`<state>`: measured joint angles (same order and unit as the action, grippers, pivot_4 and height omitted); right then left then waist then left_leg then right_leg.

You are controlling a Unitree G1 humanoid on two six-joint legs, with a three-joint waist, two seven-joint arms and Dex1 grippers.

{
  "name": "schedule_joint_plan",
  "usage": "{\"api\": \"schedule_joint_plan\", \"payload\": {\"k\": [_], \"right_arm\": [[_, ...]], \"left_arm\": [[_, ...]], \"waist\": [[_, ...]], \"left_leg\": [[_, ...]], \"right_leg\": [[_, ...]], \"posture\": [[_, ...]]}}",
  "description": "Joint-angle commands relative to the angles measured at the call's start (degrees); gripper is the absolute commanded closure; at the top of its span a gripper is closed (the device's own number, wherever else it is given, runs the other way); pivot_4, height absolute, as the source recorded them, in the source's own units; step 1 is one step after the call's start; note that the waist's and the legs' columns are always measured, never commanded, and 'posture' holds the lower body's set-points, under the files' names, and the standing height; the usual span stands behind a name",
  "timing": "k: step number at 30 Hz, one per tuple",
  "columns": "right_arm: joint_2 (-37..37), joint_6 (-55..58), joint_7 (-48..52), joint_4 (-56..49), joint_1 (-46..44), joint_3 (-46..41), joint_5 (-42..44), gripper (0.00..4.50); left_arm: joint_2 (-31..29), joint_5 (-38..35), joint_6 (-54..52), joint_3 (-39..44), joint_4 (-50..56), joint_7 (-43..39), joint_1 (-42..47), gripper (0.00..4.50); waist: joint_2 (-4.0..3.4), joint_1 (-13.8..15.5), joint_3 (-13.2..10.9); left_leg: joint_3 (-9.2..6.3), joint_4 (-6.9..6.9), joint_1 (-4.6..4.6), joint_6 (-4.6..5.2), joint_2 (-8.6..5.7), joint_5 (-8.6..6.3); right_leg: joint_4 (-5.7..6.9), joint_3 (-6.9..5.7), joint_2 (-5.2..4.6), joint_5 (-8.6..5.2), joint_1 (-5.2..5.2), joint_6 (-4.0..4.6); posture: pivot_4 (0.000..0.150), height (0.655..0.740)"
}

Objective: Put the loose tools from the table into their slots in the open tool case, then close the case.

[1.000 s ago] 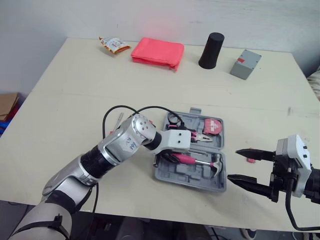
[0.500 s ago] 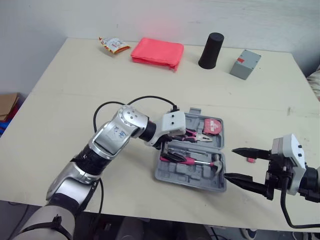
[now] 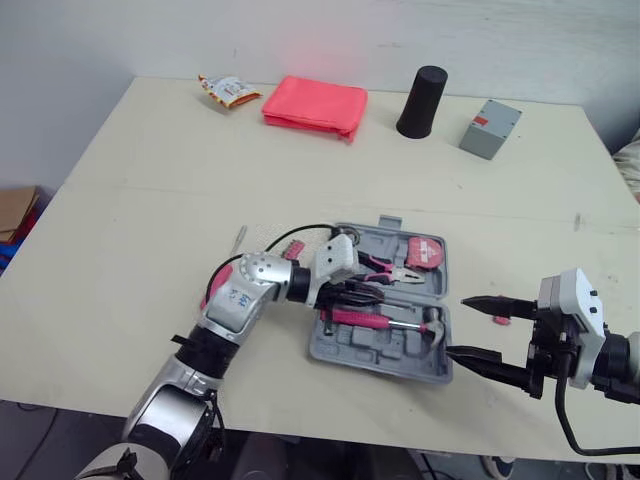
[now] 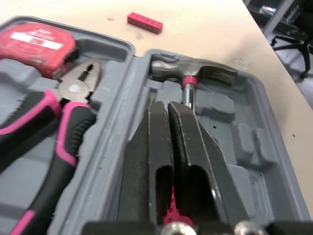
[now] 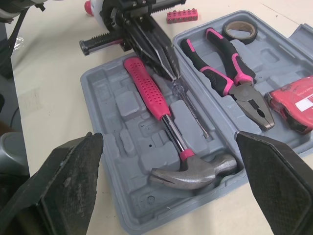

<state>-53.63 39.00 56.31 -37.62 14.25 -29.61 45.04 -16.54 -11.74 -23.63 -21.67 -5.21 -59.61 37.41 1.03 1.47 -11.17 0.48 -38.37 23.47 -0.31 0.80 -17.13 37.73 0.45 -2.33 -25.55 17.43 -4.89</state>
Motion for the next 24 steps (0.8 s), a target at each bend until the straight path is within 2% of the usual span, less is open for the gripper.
{"api": "schedule_joint_plan", "payload": {"k": [1, 9, 14, 18, 21, 24], "right_arm": [[-0.1, -1.1, 0.4, -0.3, 0.4, -1.1, -0.2, 0.00], [0.5, 0.0, -0.4, -0.6, -0.2, -1.2, 1.6, 0.00], [0.4, 0.7, -1.2, -0.8, -0.7, -1.7, 3.1, 0.00], [0.6, 1.1, -1.8, -1.0, -0.3, -1.9, 3.8, 0.00], [0.8, 1.1, -2.2, -1.3, -0.1, -1.4, 3.9, 0.00], [1.0, 0.6, -2.4, -1.6, 0.6, -1.0, 3.2, 0.00]], "left_arm": [[-0.4, 1.3, 1.2, -1.5, 1.0, -0.7, -0.3, 4.46], [-1.1, 5.1, 1.7, -5.9, -1.1, -2.1, 0.1, 4.46], [-2.3, 10.1, 4.2, -10.0, -4.1, -2.9, 0.6, 4.46], [-3.6, 16.0, -0.2, -15.1, -7.8, -2.4, 2.2, 4.46], [-1.9, 17.5, -3.0, -15.5, -11.5, 0.1, 4.4, 4.46], [-1.1, 17.2, -4.7, -15.7, -12.0, -0.4, 5.8, 4.46]], "waist": [[0.00, 0.0, 0.0], [-0.01, 0.0, 0.0], [0.03, 0.0, 0.2], [0.10, 0.1, 0.5], [0.22, 0.0, 0.8], [0.18, -0.1, 0.9]], "left_leg": [[0.00, 0.00, 0.00, 0.00, 0.00, 0.00], [0.00, -0.01, -0.03, 0.00, 0.00, 0.00], [-0.01, -0.04, -0.09, 0.00, -0.01, 0.00], [-0.05, -0.03, -0.27, 0.04, -0.01, -0.02], [-0.18, 0.10, -0.81, 0.07, -0.02, -0.04], [-0.18, 0.30, -1.74, 0.21, -0.05, -0.13]], "right_leg": [[0.01, 0.00, 0.00, 0.00, 0.00, 0.00], [0.02, 0.00, 0.00, 0.00, -0.02, 0.00], [0.02, 0.00, -0.01, 0.00, -0.10, 0.00], [-0.09, -0.02, -0.02, 0.00, -0.37, 0.00], [-0.40, -0.07, -0.03, 0.01, -0.99, -0.02], [-1.25, -0.06, -0.11, 0.06, -2.09, -0.12]], "posture": [[0.150, 0.7361], [0.150, 0.7361], [0.150, 0.7361], [0.150, 0.7361], [0.150, 0.7361], [0.150, 0.7361]]}}
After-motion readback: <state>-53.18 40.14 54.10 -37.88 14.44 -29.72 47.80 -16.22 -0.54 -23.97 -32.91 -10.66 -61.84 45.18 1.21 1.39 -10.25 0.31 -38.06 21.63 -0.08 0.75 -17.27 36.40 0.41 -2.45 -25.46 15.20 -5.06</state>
